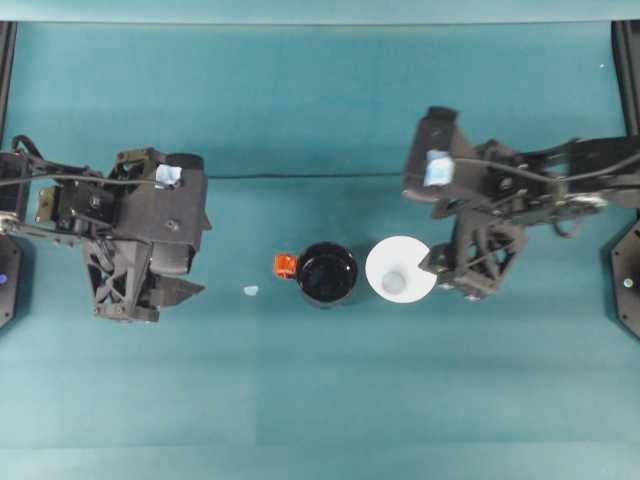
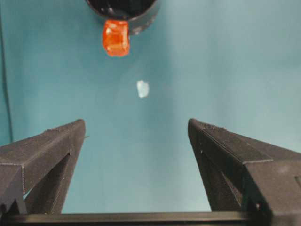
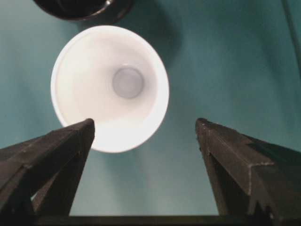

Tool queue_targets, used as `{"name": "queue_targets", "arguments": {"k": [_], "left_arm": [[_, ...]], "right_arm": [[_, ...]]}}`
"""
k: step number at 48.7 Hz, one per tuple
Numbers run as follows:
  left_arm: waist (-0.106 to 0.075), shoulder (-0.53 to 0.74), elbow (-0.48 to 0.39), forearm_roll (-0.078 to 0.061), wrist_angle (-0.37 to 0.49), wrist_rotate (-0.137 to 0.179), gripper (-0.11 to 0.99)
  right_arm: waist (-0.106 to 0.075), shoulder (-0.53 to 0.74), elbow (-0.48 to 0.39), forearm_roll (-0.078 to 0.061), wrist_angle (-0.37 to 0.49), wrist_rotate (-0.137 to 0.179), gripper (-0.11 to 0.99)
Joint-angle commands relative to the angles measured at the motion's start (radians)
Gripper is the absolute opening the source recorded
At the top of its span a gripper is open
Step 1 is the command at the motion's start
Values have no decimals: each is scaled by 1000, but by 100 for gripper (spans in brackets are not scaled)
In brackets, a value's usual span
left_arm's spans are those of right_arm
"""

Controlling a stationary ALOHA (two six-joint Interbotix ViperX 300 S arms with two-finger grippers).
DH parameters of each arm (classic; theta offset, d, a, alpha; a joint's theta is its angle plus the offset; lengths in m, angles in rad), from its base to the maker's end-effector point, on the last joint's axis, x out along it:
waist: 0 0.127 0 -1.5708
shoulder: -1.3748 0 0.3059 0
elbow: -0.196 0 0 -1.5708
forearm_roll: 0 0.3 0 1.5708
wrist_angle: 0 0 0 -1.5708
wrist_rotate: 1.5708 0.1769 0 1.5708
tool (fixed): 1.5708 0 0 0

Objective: Put the paper cup into the moved red handle cup holder.

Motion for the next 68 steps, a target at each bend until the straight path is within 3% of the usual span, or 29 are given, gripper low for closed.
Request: {"name": "queue_targets", "arguments": {"k": [1, 13, 30, 42, 48, 55, 60, 68], "left_arm": [[0, -15, -5, 3, -6, -5, 95], [0, -15, 6, 3, -6, -18, 95], [-2, -15, 11, 3, -6, -29, 95], [0, -12, 11, 3, -6, -29, 95], [-2, -12, 11, 3, -6, -29, 95], [-2, -12, 11, 3, -6, -29, 95], [0, -14, 11, 3, -6, -28, 95], [0, -12, 11, 3, -6, -29, 95]], "right_arm": [[2, 40, -29, -5, -11, 6, 96], [-3, 135, -35, -5, -81, 6, 96], [-25, 192, -37, -5, -109, 6, 95], [-26, 212, -37, -5, -106, 8, 89], [-26, 212, -35, -3, -103, 9, 69], [-25, 212, -37, 11, -97, 11, 27], [-25, 212, -37, 11, -94, 12, 5], [-18, 212, -37, 12, -92, 9, -10]]}}
